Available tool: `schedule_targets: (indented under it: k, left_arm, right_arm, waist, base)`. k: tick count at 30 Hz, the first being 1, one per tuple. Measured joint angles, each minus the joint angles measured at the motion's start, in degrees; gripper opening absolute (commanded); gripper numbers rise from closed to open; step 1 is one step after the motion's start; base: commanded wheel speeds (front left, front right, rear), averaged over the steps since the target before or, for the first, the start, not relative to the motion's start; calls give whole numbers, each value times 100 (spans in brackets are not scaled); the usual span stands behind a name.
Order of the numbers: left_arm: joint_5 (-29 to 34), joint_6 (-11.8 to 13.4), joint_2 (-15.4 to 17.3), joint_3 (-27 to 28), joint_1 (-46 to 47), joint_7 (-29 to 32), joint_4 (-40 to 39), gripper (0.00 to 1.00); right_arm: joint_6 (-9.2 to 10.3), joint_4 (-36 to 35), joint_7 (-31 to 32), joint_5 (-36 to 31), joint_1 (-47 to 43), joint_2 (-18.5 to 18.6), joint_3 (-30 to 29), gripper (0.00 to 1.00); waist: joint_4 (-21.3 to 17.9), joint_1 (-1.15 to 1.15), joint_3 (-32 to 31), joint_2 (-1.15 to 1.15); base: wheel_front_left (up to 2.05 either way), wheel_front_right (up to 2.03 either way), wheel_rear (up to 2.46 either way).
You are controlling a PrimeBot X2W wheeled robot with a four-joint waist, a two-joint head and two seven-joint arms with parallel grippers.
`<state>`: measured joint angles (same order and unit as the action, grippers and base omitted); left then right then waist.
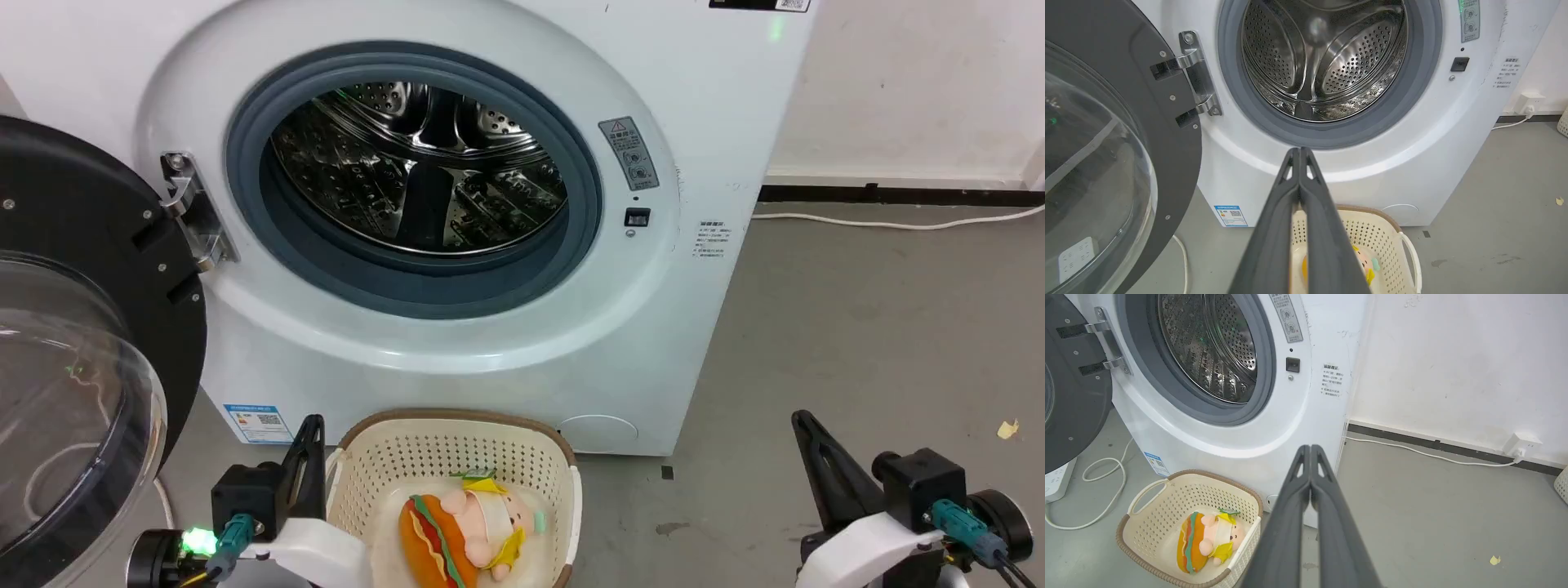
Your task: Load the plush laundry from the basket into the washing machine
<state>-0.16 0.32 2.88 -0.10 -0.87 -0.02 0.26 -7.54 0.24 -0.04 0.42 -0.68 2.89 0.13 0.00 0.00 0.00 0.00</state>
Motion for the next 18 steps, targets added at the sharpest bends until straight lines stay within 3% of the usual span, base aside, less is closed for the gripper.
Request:
schedule_targets:
  k: [18]
  left_arm:
    - [0, 0, 0, 1, 0, 0, 0, 0]
  right_arm:
    - [0, 0, 0, 0, 0, 0, -1, 0]
  waist:
    - [0, 0, 0, 0]
  base:
    - [0, 0, 0]
